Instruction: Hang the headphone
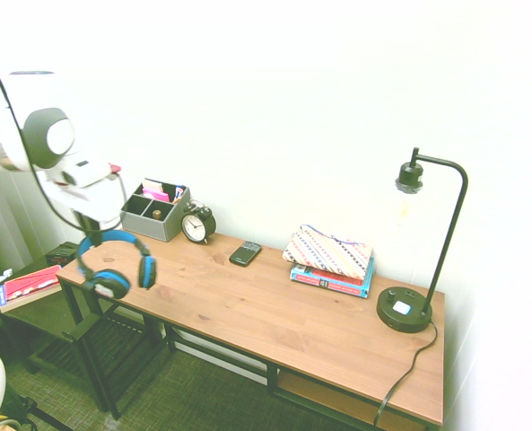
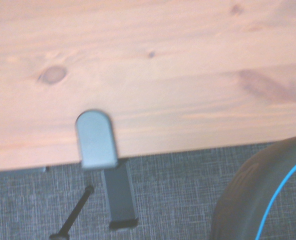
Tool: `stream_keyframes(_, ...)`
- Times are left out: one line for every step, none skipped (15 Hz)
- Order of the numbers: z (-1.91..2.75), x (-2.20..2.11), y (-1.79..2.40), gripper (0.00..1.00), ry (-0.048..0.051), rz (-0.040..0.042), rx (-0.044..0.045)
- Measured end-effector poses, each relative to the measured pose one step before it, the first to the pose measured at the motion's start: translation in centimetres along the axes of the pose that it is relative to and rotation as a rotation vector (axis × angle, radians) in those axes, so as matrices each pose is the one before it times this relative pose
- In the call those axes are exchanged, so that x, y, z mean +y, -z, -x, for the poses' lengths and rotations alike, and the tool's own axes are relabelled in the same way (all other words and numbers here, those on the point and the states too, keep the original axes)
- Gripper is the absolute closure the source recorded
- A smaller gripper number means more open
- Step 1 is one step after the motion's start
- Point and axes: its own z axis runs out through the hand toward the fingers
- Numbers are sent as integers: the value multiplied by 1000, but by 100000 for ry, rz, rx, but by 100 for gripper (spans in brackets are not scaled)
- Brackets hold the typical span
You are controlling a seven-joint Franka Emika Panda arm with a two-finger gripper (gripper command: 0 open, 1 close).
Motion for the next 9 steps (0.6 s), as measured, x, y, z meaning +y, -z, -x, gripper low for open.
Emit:
stream_keyframes(2700,-235,-1157,100,1983,999,140)
stream_keyframes(1964,-310,-1201,100,1783,388,1077)
stream_keyframes(1441,-347,-1360,100,1204,-340,935)
stream_keyframes(967,-367,-1416,100,563,-852,364)
stream_keyframes(686,-329,-1421,100,535,-913,6)
stream_keyframes(660,-239,-1421,100,954,-553,-422)
stream_keyframes(696,-216,-1400,100,758,64,-1050)
stream_keyframes(640,-189,-1249,100,648,815,-1105)
stream_keyframes(631,-155,-1150,100,1081,896,-398)
